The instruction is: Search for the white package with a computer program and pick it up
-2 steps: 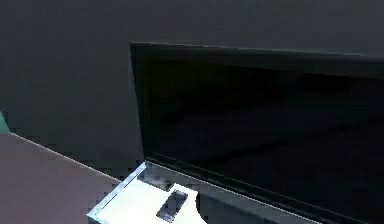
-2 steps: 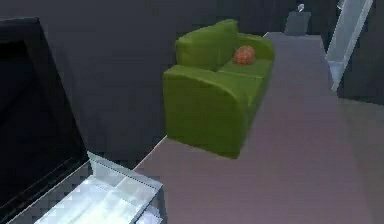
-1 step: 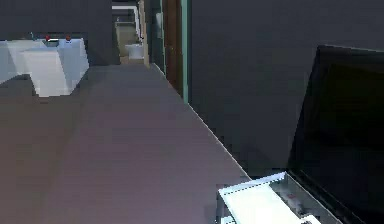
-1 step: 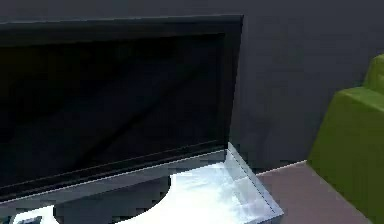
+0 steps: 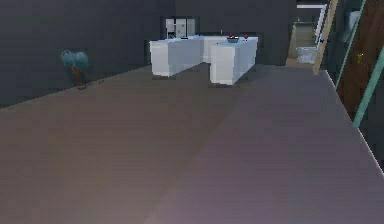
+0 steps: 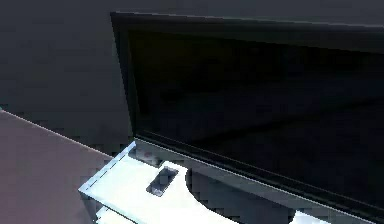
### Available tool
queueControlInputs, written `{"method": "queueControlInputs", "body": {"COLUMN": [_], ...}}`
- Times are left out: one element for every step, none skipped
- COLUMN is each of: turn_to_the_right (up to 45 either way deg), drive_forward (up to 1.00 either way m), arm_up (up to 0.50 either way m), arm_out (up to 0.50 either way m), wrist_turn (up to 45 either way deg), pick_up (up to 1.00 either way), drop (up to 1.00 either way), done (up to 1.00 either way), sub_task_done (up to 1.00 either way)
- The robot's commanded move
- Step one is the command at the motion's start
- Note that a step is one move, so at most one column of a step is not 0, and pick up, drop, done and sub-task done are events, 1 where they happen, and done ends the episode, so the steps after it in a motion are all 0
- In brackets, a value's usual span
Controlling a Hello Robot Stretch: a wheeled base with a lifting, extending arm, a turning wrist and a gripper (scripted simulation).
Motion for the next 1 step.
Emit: {"method": "queueControlInputs", "body": {"turn_to_the_right": [-9.0], "drive_forward": [0.0], "arm_up": [0.0], "arm_out": [0.0], "wrist_turn": [0.0], "pick_up": [0.0], "drop": [0.0], "done": [0.0], "sub_task_done": [0.0]}}
